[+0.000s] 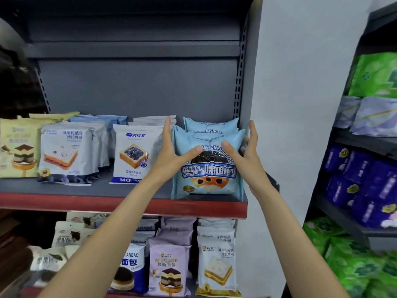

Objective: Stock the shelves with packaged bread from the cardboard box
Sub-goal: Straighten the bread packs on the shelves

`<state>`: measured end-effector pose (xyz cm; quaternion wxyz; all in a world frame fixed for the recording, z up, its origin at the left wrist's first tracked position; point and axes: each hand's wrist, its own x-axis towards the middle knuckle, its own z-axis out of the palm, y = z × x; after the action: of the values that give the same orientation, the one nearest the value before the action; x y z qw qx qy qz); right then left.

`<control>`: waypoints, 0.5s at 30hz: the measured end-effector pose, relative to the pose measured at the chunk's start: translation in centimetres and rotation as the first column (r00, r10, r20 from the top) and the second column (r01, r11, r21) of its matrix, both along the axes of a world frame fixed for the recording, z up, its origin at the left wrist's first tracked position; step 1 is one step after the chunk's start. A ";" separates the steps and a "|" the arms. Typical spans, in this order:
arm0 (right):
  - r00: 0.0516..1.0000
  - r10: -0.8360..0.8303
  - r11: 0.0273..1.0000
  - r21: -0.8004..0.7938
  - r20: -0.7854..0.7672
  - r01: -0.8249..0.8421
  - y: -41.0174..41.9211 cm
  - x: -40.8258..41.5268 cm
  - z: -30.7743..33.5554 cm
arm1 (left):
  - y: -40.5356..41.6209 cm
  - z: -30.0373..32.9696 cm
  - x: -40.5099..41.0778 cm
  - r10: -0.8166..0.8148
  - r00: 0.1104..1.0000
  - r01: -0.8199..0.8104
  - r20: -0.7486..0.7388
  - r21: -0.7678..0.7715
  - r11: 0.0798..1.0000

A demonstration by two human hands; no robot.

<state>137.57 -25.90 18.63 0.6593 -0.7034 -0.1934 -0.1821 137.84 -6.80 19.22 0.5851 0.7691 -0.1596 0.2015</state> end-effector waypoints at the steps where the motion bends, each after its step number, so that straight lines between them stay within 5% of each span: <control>1: 1.000 -0.017 1.000 -0.020 0.008 0.017 -0.1 -0.2 0.0 | -0.1 0.2 -0.3 0.009 1.000 -0.009 0.011 -0.017 1.000; 9: 0.889 -0.306 0.913 -0.160 0.341 0.376 -0.4 -2.7 -0.7 | 0.2 0.1 -1.9 0.197 0.956 -0.196 0.218 -0.027 0.980; 15: 0.696 -0.417 0.834 -0.058 0.584 0.548 1.4 -5.2 -0.7 | 0.7 -0.1 -4.8 0.357 0.840 -0.328 0.409 -0.142 0.934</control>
<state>132.34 -24.47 17.92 0.4184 -0.7172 -0.2007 -0.5199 133.04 -6.12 19.12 0.5155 0.7021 -0.1373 0.4716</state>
